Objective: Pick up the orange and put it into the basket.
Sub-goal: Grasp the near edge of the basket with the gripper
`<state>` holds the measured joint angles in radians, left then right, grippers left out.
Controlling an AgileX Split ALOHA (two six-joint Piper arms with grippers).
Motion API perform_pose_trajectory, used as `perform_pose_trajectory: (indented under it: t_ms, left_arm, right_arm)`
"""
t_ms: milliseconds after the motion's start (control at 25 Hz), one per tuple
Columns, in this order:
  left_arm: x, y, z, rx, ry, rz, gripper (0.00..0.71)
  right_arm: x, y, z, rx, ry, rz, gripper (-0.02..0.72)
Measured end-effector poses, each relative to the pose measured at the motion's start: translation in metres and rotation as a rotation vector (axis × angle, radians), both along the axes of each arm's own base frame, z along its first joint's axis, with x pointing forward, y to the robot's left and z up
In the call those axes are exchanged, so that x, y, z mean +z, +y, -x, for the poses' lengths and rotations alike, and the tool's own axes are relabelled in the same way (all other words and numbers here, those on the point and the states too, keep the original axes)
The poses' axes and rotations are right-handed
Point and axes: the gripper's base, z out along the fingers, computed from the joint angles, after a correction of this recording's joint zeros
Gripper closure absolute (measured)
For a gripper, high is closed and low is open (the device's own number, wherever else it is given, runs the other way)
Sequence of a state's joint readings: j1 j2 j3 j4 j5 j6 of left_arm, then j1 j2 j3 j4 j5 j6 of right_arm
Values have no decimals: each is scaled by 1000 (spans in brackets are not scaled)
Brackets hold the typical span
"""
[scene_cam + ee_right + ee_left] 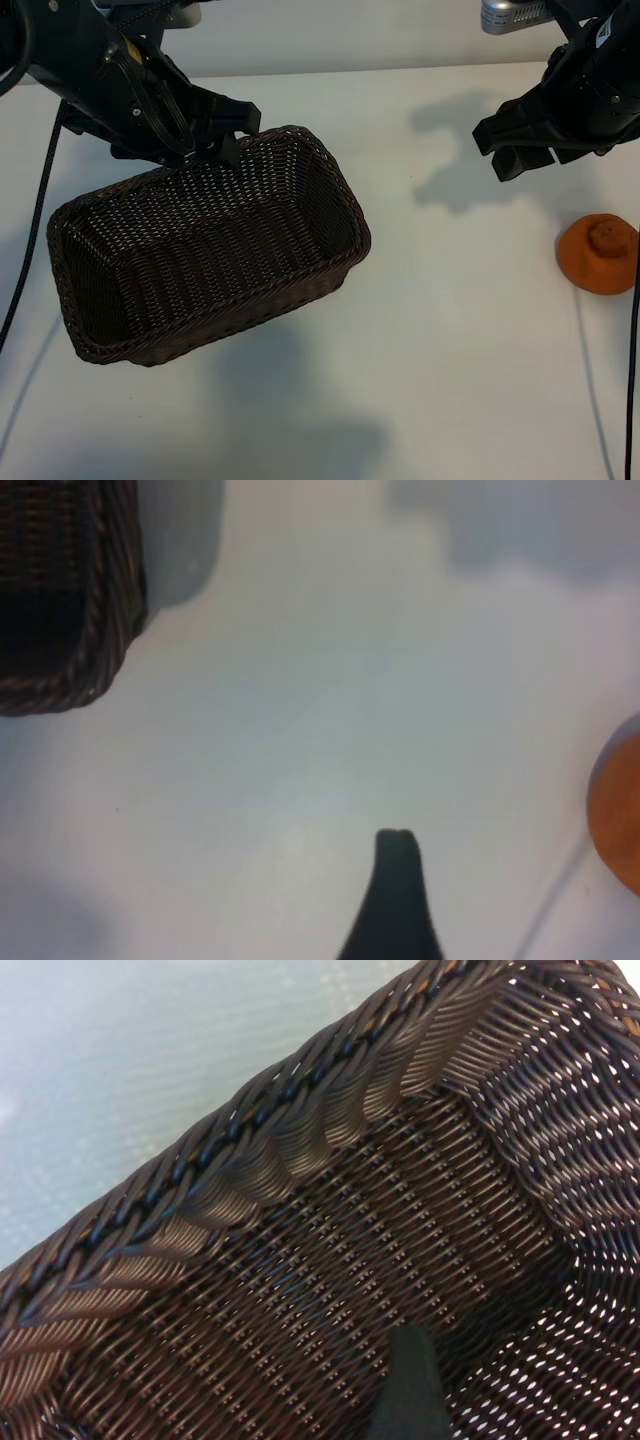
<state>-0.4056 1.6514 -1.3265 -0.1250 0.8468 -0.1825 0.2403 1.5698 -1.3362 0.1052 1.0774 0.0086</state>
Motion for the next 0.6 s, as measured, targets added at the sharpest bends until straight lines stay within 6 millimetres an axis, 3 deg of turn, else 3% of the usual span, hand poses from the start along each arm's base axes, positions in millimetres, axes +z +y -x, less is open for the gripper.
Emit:
perform_pose_trajectory:
  t_ms: [600]
  left_arm:
    - [0, 0, 0, 2, 1, 1, 157]
  right_arm:
    - [0, -1, 0, 1, -4, 16, 150]
